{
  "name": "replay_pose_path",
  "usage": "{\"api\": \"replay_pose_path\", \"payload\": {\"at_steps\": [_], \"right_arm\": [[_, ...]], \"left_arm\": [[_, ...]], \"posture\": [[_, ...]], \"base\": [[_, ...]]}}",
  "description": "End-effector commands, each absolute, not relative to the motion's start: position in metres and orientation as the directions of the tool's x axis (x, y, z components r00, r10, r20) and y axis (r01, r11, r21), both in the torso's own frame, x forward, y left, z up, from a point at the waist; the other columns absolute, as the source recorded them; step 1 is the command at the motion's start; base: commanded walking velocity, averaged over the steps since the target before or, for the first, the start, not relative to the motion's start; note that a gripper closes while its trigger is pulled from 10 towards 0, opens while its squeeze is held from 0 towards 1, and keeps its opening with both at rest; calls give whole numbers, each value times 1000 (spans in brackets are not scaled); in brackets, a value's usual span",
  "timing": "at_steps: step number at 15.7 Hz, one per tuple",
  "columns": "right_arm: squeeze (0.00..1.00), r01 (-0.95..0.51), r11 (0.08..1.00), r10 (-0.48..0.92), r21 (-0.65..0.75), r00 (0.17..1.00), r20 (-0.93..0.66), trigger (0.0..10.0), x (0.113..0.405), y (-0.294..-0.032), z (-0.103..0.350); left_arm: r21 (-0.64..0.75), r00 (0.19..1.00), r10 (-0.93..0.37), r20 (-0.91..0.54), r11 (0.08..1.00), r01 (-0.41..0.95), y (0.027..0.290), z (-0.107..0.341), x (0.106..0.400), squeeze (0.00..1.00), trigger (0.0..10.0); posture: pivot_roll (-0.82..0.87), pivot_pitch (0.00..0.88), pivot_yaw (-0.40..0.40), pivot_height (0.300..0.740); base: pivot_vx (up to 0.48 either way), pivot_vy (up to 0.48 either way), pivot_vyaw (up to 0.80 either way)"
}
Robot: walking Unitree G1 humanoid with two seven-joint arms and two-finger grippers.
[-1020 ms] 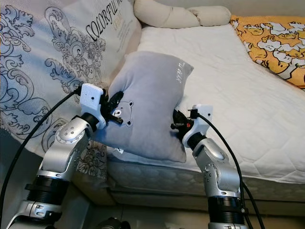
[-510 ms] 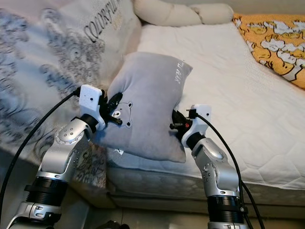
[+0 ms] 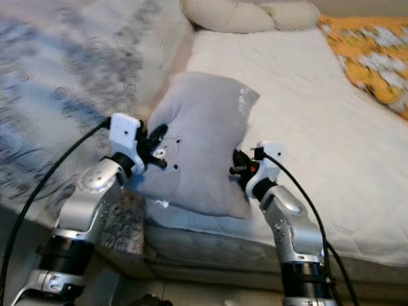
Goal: Clean up the room
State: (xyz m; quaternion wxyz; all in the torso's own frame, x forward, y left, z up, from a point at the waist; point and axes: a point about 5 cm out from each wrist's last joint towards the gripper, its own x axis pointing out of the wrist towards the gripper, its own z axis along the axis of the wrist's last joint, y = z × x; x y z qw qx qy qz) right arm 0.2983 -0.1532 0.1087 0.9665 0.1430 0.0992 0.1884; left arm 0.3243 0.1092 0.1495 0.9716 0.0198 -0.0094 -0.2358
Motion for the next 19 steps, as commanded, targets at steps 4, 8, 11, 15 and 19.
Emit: {"api": "replay_pose_path", "payload": {"at_steps": [4,8,11,15,19], "right_arm": [[0,-381,875,423,298,902,-88,10000,302,-146,119],[0,-364,880,409,306,908,-94,10000,301,-147,117],[0,-362,880,407,307,909,-95,10000,301,-148,117],[0,-356,880,403,314,910,-96,10000,302,-149,118],[0,-344,885,394,315,913,-109,10000,303,-150,116]], "left_arm": [[57,885,-462,58,887,459,110,162,326,0,10000],[53,879,-472,60,881,470,108,162,325,0,10000],[51,877,-476,59,879,474,107,162,325,0,10000],[53,876,-479,58,878,476,107,162,326,0,10000],[51,875,-481,59,876,479,105,163,327,0,10000]], "posture": [[-5,0,65,740],[-12,0,66,740],[-14,0,67,740],[-12,0,67,740],[-12,0,66,740]], "base": [[284,0,0],[317,0,134],[331,0,0],[331,0,0],[332,0,-394]]}}
